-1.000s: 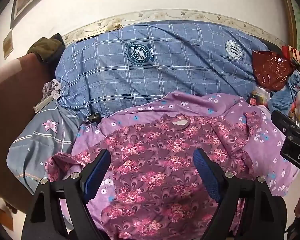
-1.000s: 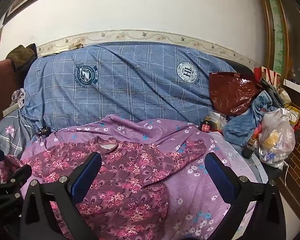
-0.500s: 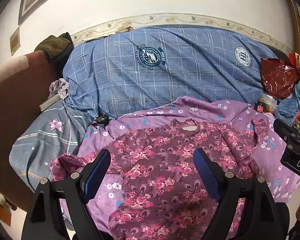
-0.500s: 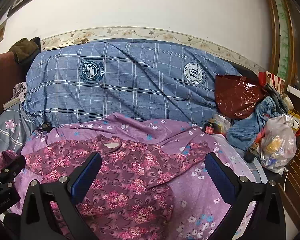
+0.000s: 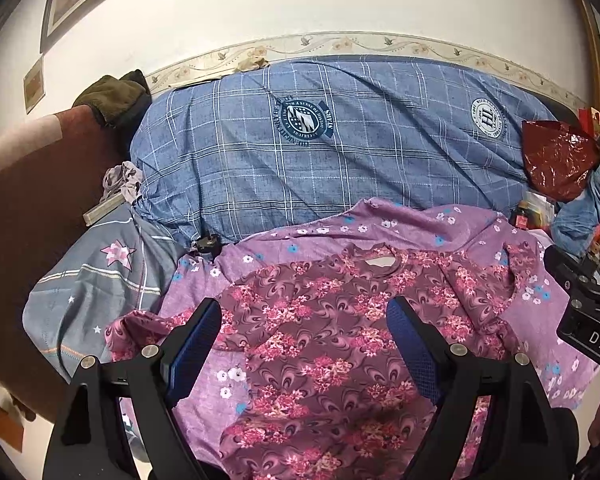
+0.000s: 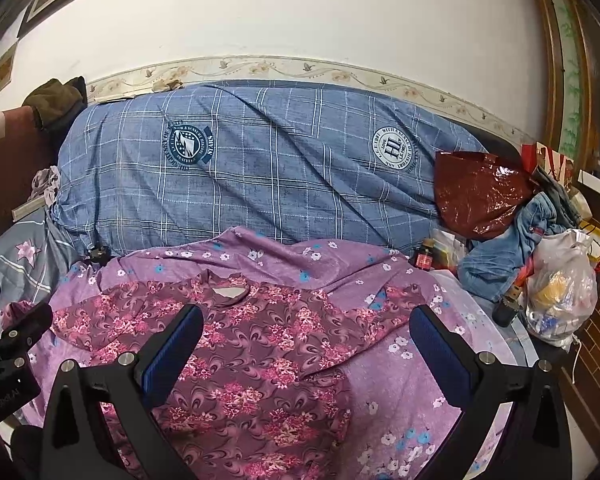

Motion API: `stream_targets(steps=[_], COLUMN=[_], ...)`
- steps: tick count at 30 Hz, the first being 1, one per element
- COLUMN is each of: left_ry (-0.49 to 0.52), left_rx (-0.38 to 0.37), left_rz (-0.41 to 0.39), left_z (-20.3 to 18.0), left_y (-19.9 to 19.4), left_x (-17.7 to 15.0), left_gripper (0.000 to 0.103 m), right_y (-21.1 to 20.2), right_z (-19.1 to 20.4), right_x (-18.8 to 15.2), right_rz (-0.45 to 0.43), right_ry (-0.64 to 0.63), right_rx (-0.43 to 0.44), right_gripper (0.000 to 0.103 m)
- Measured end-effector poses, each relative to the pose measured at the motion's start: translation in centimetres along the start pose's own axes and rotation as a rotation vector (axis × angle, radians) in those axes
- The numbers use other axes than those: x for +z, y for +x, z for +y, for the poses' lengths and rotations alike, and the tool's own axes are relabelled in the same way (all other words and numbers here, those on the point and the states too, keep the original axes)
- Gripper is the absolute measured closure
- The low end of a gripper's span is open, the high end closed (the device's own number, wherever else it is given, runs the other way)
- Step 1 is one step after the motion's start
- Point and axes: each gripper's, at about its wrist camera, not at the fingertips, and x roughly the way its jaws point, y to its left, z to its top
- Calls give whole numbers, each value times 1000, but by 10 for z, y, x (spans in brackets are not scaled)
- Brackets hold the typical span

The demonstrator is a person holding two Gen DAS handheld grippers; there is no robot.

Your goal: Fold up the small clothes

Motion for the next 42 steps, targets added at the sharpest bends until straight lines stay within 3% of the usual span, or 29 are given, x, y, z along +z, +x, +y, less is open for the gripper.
stream_targets(steps=[18,24,27,31,33,35,37,40,42], left_ry=[23,15,1,-11,-30,-54,-89,-126,-130], left_rx=[-18,-44,-37,13,30,29,36,29,33], left_rz=[29,60,120,190,212,222,210,186,169], left_z=[-9,-12,-8,-2,-3,-7,-11,-17,-19], left_y=[25,56,104,178,213,243,267,292,303], left_x=[1,6,8,11,16,22,30,37,34], left_gripper=[18,18,18,18,19,19,19,19,19], right_y=[27,55,88,152,186,211,228,256,278], right_z=[-11,-25,-57,-147,-199,-238,-263,-274,-276], right_x=[-8,-12,-20,-46,-64,-80,-88,-84,-81], right_rz=[51,92,165,284,348,388,388,375,400], right_ry=[27,44,134,398,554,704,796,821,845], right_rx=[-23,-17,40,130,162,179,197,246,221], right_gripper=[0,0,1,7,21,29,29,29,27])
